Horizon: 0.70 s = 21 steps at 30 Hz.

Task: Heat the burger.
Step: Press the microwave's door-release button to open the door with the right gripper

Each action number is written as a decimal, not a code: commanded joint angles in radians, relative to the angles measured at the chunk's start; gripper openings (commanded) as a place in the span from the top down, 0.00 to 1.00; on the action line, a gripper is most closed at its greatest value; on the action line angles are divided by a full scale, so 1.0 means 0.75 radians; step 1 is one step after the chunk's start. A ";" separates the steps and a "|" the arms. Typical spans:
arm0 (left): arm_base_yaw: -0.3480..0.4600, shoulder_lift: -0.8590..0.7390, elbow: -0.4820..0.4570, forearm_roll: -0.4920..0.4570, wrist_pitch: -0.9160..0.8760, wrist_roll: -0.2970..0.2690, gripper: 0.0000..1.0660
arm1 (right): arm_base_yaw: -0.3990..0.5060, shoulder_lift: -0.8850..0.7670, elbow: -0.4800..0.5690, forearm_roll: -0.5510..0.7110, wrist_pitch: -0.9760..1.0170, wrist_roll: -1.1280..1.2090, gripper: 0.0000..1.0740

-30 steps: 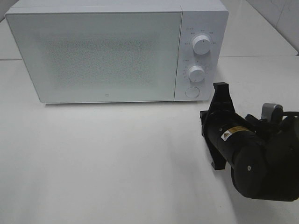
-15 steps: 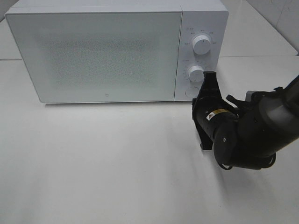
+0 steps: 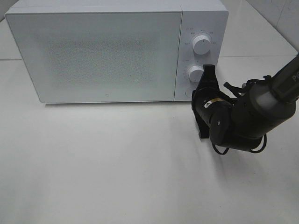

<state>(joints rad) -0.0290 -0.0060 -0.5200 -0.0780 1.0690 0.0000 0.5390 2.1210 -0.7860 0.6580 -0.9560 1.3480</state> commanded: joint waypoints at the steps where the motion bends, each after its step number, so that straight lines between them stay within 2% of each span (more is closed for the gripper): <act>1: 0.004 -0.019 0.003 -0.007 0.001 0.000 0.06 | -0.004 0.020 -0.036 -0.016 0.021 -0.015 1.00; 21: 0.004 -0.019 0.003 -0.007 0.001 0.000 0.06 | -0.004 0.043 -0.108 0.024 0.004 -0.036 1.00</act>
<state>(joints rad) -0.0290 -0.0060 -0.5200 -0.0780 1.0690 0.0000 0.5390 2.1550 -0.8530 0.6720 -0.9310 1.3360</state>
